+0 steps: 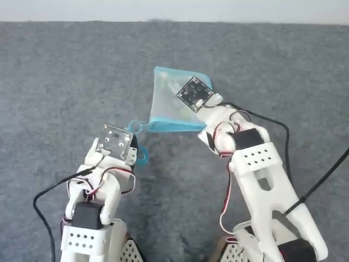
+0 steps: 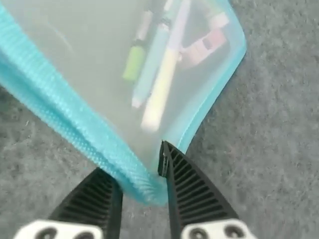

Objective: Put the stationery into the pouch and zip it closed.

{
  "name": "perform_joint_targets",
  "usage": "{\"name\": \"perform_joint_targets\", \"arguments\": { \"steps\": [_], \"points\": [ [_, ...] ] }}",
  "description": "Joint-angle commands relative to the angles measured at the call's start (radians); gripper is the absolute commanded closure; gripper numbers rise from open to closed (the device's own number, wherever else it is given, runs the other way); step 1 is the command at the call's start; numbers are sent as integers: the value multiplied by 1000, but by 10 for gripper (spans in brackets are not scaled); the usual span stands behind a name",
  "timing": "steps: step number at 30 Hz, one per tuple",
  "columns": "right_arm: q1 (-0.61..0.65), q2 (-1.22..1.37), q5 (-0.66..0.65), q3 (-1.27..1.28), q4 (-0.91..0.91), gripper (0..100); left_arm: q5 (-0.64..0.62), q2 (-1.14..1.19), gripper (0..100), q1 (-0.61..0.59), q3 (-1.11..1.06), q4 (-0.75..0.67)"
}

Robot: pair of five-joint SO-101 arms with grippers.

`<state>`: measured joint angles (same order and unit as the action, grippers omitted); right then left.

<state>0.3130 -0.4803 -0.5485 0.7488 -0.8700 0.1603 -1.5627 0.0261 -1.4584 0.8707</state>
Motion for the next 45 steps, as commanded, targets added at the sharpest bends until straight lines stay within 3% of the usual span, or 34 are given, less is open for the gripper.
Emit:
{"name": "perform_joint_targets", "arguments": {
  "steps": [1,7,10,14,17,20,26,34,36,45],
  "points": [
    [-56,-2,-6,-34,-101,888,-23,-14,781,81,-31,-41],
    [-48,-5,-6,-34,-248,619,-18,-14,755,244,-64,-5],
    [-48,-28,-3,-34,-292,566,-17,-14,754,288,-64,29],
    [-47,-143,84,-34,-361,563,-17,-15,754,267,-42,31],
    [-47,-282,173,-26,-397,563,-29,-15,754,169,-15,14],
    [-47,-418,253,6,-409,563,-124,-15,750,41,1,-29],
    [-48,-613,272,210,-340,564,-204,-15,750,-98,4,-74],
    [-96,-771,272,342,-315,564,-233,-15,750,-120,-1,-69],
    [-117,-788,272,381,-311,564,-290,-15,750,-115,-27,-74],
    [-275,-805,272,592,-177,564,-328,-133,750,-157,-38,-48]
  ]
}}
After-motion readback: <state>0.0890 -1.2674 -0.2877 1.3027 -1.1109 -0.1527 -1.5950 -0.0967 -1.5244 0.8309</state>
